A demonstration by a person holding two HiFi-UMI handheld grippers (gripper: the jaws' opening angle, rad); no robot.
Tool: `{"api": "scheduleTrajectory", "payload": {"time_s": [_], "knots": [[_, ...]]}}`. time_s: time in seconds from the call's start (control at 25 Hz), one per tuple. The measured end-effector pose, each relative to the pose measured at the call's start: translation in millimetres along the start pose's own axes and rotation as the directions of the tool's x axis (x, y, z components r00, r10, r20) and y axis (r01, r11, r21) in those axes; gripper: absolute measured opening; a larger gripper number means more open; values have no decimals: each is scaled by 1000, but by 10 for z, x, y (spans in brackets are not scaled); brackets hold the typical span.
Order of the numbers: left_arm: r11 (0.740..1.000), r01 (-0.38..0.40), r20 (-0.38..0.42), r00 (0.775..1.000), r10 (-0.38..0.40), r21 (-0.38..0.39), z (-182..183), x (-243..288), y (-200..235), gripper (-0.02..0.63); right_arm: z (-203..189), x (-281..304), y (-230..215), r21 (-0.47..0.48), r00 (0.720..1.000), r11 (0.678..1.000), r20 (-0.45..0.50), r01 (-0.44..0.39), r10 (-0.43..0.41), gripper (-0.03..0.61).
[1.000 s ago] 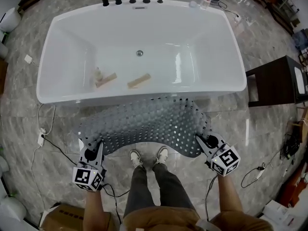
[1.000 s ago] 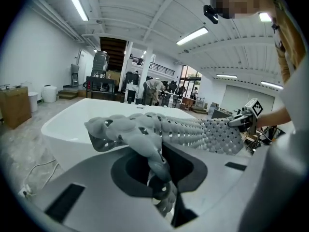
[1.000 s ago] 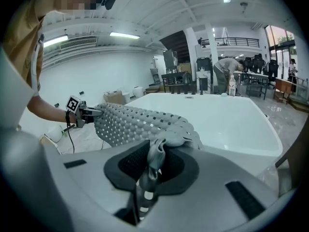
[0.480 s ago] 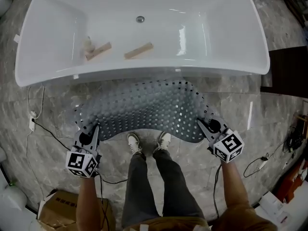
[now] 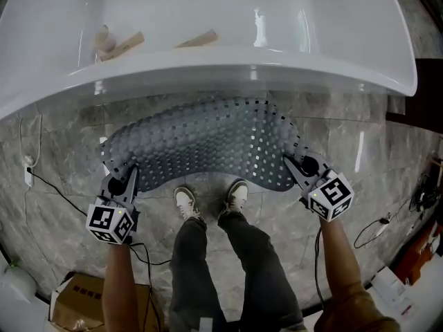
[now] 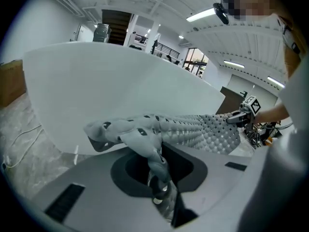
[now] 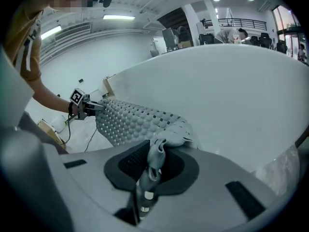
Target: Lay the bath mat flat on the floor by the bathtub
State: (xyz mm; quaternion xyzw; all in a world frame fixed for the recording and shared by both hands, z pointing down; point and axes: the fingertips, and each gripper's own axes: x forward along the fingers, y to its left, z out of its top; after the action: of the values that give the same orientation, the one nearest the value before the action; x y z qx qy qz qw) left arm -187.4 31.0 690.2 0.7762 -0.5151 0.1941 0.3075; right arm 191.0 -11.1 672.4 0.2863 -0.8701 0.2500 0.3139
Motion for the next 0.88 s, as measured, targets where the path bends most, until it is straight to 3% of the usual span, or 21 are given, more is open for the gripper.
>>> {"api": "scheduleTrajectory", "payload": {"time_s": [0.28, 0.88], "knots": [[1000, 21, -25, 999, -21, 7, -589, 593, 232, 60, -575, 495, -259, -3, 1000, 1000, -21, 3, -3, 51], [998, 49, -38, 998, -48, 34, -1138, 1373, 585, 60, -1174, 1196, -628, -18, 999, 999, -13, 31, -32, 49]]}}
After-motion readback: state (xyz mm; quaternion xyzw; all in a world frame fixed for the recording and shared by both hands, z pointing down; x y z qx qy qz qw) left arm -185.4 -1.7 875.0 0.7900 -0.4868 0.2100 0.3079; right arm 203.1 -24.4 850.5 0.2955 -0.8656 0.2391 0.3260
